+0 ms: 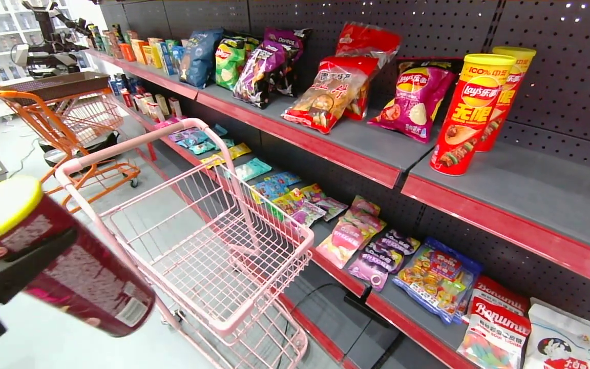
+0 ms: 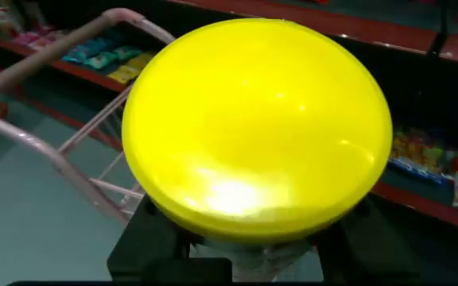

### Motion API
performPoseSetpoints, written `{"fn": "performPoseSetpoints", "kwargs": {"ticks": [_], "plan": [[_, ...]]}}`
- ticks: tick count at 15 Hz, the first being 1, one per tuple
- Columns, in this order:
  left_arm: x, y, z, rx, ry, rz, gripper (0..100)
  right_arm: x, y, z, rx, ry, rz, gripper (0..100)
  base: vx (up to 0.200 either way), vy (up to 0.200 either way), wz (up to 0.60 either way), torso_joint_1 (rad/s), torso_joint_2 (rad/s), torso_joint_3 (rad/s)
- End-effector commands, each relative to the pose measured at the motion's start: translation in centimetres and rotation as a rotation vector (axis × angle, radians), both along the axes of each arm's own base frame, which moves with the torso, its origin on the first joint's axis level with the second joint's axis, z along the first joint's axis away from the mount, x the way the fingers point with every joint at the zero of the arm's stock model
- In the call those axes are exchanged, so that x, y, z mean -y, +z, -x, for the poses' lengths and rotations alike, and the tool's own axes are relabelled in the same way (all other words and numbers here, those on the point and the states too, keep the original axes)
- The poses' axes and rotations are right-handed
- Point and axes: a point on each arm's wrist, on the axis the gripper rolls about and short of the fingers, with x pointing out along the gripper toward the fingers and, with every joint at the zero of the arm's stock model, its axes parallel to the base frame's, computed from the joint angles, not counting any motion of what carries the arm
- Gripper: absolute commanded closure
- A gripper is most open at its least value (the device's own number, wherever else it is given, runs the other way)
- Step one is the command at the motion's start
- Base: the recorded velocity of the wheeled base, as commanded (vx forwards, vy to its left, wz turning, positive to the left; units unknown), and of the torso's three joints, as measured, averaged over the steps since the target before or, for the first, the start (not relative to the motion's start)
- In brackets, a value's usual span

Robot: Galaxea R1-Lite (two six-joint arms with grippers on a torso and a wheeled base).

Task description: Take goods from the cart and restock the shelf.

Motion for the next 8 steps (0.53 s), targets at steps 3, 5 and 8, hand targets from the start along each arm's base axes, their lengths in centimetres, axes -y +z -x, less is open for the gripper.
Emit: {"fn": "performPoseSetpoints", "kwargs": {"ticks": [3,5,8], "plan": [[-1.33,0.65,4.3,0.117,0.063,0.02,100,0.0,0.01,-0.01,0.0,0.0,0.001,0,0.0,0.0,0.0,0.185,-0.49,-0.299],[-1.37,0.79,4.44,0.077,0.063,0.008,100,-0.01,0.01,-0.01,0.0,0.0,0.001,0,0.0,0.0,0.0,0.229,-0.58,-0.349],[-1.47,0.76,4.87,0.026,0.058,-0.009,100,0.0,0.01,-0.01,0.0,0.001,0.001,0,0.0,0.0,0.0,0.227,-0.56,-0.336]]}}
